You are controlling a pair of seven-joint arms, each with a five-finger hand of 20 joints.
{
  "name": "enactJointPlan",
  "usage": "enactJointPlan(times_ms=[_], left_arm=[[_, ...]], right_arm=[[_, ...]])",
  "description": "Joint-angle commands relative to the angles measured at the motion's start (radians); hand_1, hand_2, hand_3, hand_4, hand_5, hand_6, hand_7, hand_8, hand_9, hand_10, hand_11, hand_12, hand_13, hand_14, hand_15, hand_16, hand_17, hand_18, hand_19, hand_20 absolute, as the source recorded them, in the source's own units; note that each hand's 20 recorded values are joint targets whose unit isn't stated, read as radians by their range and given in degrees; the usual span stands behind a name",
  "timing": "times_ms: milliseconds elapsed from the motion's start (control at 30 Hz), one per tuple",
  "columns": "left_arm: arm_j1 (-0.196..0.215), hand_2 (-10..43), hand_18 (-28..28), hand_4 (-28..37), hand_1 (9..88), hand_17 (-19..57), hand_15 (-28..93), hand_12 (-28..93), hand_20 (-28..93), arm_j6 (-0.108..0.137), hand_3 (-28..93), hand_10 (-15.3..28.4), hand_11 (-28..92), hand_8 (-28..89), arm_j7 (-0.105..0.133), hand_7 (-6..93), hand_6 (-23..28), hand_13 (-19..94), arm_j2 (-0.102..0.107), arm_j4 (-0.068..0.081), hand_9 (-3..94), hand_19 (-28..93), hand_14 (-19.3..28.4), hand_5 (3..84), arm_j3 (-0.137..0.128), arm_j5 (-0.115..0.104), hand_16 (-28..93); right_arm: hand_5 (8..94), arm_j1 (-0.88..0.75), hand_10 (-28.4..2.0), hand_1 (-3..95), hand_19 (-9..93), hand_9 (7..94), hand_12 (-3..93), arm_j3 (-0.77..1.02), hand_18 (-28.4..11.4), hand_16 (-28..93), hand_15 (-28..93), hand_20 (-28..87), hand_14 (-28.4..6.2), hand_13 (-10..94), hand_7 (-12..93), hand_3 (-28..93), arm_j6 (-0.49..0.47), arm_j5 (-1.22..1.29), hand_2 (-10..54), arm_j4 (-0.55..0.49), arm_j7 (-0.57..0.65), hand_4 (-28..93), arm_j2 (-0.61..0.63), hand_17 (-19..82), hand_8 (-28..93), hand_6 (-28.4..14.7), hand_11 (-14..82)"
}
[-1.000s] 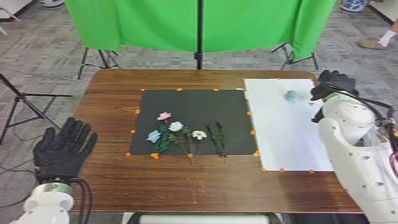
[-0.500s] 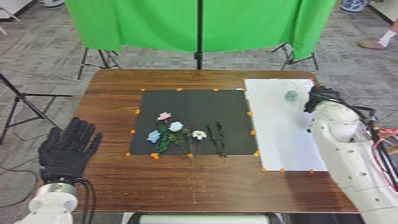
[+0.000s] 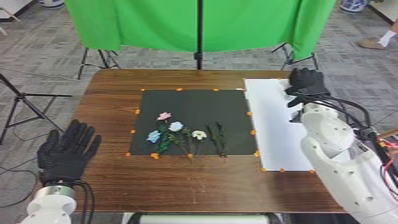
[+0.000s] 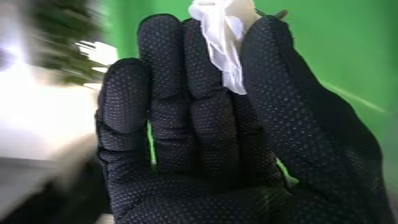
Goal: Arrange flowers
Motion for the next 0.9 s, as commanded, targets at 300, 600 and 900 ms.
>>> enactJointPlan(times_ms=[300, 600, 900], left_arm=[[-0.023, 18.1, 14.4, -28.3, 29.2, -4.0, 47, 13, 19, 0.041, 73, 15.0, 26, -11, -0.032, 19.8, 8.9, 32, 0.009, 0.007, 42.3, 35, 15.1, 49.4, 0.009, 0.020, -6], [-0.022, 18.4, 14.5, -28.3, 29.1, -4.2, 47, 12, 19, 0.036, 73, 15.0, 26, -11, -0.043, 19.8, 9.0, 32, 0.000, 0.011, 42.3, 36, 15.3, 49.6, 0.005, 0.018, -6], [-0.020, 18.5, 14.4, -28.3, 29.1, -4.2, 48, 12, 18, 0.026, 73, 15.1, 26, -11, -0.050, 19.9, 8.9, 32, -0.003, 0.015, 42.3, 36, 15.3, 49.7, 0.001, 0.015, -6]], right_arm=[[77.5, 0.156, -9.7, 63.6, 80, 84.9, 39.7, -0.357, -21.5, 39, 29, 35, -7.0, 70, 30, 65, -0.175, -0.233, -9.5, -0.058, -0.255, -28, -0.119, 32, 8, -0.9, 7.5], [77.0, 0.132, -10.5, 63.7, 80, 83.3, 38.3, -0.400, -21.8, 38, 29, 36, -7.5, 68, 29, 65, -0.263, -0.269, -9.5, -0.088, -0.280, -28, -0.081, 31, 8, -1.3, 6.8], [75.3, 0.156, -10.4, 63.4, 80, 81.5, 36.8, -0.418, -21.8, 38, 29, 36, -7.6, 67, 30, 66, -0.298, -0.270, -9.5, -0.037, -0.267, -28, -0.097, 31, 7, -1.1, 6.1]])
